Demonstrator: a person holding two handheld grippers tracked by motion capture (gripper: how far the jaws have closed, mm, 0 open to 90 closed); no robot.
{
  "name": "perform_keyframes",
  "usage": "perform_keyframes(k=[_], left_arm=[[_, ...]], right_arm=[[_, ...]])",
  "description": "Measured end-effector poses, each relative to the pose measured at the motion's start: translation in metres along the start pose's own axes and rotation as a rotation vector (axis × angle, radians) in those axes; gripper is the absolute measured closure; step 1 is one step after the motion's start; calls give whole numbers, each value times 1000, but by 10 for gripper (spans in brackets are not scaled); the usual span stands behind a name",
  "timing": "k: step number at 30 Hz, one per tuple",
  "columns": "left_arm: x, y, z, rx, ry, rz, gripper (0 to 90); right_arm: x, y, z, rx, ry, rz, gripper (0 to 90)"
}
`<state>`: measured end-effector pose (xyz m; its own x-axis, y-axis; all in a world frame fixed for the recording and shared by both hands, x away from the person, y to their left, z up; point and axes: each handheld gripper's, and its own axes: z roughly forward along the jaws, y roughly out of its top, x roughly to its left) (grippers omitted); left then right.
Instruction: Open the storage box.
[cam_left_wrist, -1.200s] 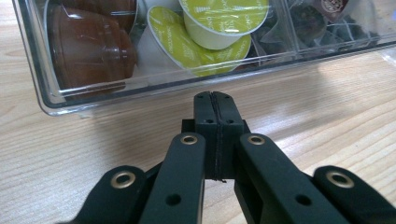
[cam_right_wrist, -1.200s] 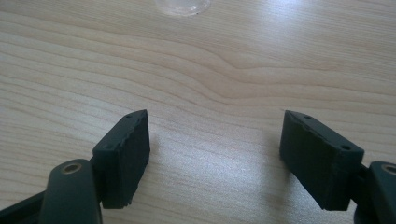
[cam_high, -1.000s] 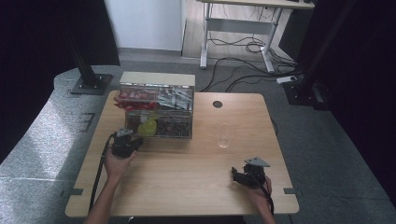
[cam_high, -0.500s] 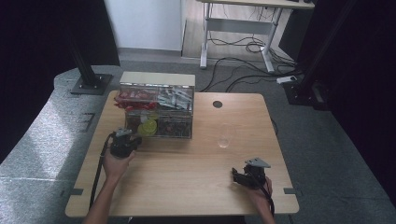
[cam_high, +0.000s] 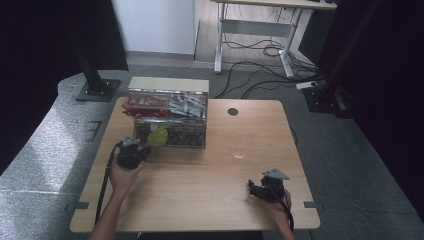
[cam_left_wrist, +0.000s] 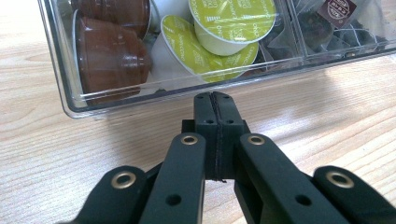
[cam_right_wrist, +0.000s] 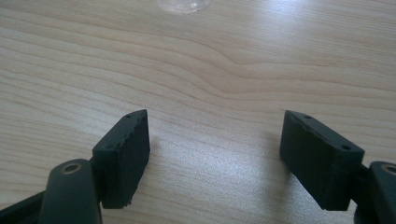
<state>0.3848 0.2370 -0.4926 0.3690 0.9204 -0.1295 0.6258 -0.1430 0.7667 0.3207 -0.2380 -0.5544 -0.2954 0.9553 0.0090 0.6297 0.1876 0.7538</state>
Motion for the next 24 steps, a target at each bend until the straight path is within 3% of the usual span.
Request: perform_keyframes(k=[5,9,24], left_arm=[[1,4,-4,-35,-8,-19,900],[-1,11,-6,-26,-7,-2,900],[-2,27,-16,-42,-10,-1,900]], right_arm=[[0,0,0,0,-1,-1,243],[0,0,0,-1,-4,-3,243],[1,0,-1,-4,-9,-7,246]])
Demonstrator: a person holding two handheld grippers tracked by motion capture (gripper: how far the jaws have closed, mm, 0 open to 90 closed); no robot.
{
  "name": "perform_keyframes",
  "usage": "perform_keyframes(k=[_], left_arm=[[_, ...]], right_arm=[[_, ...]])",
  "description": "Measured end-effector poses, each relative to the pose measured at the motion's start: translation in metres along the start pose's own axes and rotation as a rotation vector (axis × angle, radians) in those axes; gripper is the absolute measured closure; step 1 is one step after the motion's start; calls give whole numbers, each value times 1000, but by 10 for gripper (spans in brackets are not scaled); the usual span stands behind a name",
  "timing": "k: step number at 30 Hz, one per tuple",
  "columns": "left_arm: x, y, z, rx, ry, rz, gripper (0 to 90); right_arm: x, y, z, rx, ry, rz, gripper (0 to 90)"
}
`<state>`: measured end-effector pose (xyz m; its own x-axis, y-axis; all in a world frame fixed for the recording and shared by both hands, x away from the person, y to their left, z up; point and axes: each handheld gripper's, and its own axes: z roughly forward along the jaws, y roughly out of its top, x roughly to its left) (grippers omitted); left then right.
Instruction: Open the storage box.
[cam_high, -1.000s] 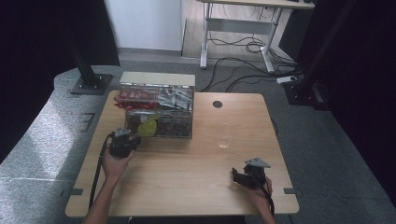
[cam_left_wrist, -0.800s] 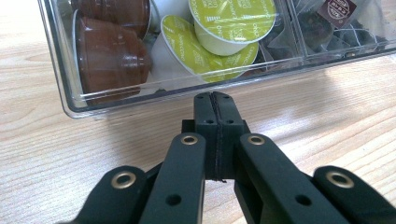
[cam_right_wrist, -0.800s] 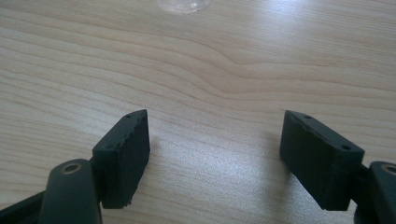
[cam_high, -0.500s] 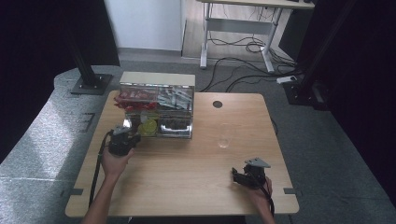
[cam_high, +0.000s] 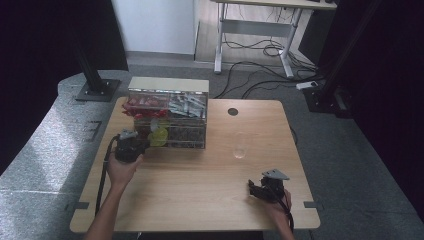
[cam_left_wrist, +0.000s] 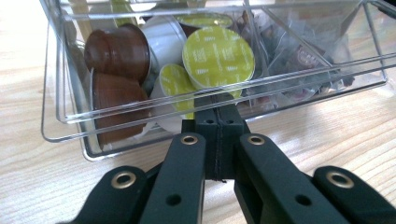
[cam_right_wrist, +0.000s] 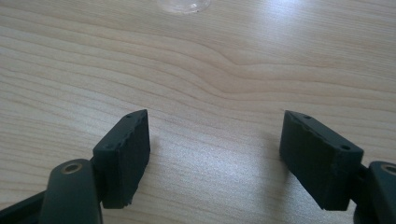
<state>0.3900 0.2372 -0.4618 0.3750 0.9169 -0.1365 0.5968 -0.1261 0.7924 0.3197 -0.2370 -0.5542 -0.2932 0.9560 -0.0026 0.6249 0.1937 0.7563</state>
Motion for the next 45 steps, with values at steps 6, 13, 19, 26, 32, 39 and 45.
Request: perform_keyframes(k=[6,13,19,26,32,39,45], left_arm=[[0,7,-3,-6,-1,-2,900],[1,15,-4,-2,0,4,900],[2,21,-3,4,-8,-3,900],[3,25,-2,5,-8,-1,900],[3,29,-1,-3,-17,-11,900],[2,37,-3,-14,-14,-8,900],[3,42,-3,-17,-16,-16,900]], right_arm=[[2,1,0,-2,4,-1,251],[12,7,-1,-27,27,-10,269],[21,17,-4,-62,56,-13,306],[34,28,-2,-84,95,-40,352],[45,43,-2,-109,122,-59,366],[53,52,-2,-120,141,-63,371],[59,60,-3,-136,158,-62,377]])
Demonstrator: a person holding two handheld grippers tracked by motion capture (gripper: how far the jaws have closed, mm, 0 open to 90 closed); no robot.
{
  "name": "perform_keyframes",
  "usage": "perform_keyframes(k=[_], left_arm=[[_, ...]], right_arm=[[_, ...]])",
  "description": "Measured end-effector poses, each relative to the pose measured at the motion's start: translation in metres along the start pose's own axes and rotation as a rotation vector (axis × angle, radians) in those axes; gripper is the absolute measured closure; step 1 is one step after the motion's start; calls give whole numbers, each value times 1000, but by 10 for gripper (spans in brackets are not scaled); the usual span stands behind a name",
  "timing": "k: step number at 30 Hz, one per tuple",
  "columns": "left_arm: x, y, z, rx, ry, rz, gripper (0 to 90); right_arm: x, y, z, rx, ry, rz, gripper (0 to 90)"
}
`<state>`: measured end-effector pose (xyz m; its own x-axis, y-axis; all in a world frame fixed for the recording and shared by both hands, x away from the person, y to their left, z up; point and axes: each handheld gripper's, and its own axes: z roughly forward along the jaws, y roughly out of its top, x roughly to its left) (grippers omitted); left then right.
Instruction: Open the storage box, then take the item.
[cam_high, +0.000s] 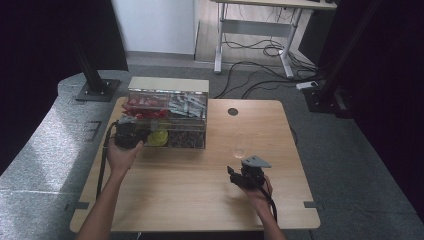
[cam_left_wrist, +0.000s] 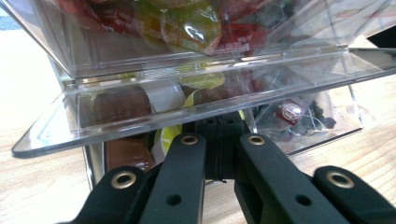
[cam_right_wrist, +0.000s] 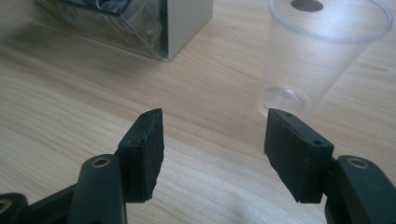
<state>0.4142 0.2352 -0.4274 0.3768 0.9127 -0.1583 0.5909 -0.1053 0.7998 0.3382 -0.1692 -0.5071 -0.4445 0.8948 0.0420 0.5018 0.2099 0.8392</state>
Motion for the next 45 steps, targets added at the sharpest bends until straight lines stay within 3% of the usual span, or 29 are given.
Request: perform_keyframes(k=[31,45], left_arm=[[0,6,3,5,7,2,900],[1,9,-1,-2,7,12,900]], right_arm=[[40,47,19,-57,95,-36,427],[52,61,41,-64,138,-38,486]])
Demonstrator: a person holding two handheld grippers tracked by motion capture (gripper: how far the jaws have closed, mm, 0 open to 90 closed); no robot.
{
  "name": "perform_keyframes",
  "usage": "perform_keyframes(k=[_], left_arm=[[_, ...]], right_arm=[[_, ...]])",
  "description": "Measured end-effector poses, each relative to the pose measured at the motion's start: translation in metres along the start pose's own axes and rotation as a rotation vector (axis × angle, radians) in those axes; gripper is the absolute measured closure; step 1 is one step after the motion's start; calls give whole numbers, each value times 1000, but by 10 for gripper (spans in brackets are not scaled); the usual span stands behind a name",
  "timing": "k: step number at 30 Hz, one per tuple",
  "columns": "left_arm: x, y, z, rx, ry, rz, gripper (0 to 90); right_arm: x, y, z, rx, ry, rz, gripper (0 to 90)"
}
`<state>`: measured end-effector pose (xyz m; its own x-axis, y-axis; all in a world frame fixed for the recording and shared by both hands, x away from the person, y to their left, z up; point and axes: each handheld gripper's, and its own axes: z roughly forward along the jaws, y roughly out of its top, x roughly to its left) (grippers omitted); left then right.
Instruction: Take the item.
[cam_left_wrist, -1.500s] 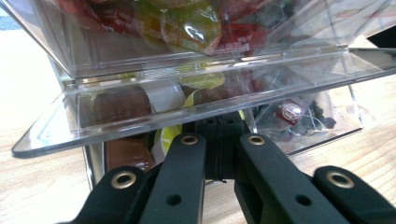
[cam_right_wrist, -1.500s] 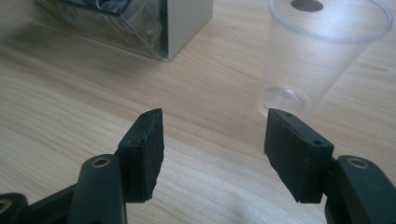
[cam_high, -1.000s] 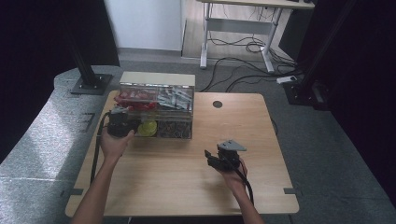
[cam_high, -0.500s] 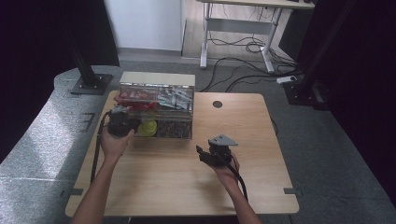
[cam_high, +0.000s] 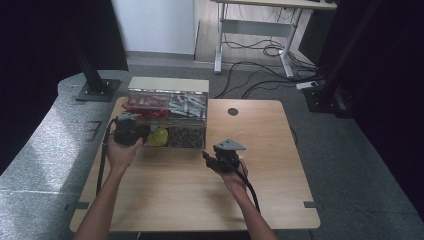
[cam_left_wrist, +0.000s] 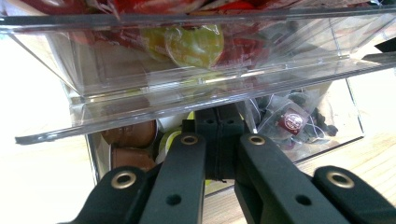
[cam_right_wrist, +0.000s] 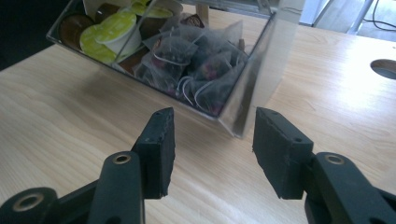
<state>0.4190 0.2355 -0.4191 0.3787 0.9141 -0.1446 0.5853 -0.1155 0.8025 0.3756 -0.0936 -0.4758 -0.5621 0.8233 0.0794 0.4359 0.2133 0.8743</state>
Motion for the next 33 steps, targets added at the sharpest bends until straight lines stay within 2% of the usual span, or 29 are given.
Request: perform_keyframes(k=[16,33], left_arm=[[3,1,2,1,-9,-5,900],[4,4,0,5,-12,-1,900]], right_arm=[[13,17,30,-5,32,-34,543],[22,26,60,-2,43,-31,587]])
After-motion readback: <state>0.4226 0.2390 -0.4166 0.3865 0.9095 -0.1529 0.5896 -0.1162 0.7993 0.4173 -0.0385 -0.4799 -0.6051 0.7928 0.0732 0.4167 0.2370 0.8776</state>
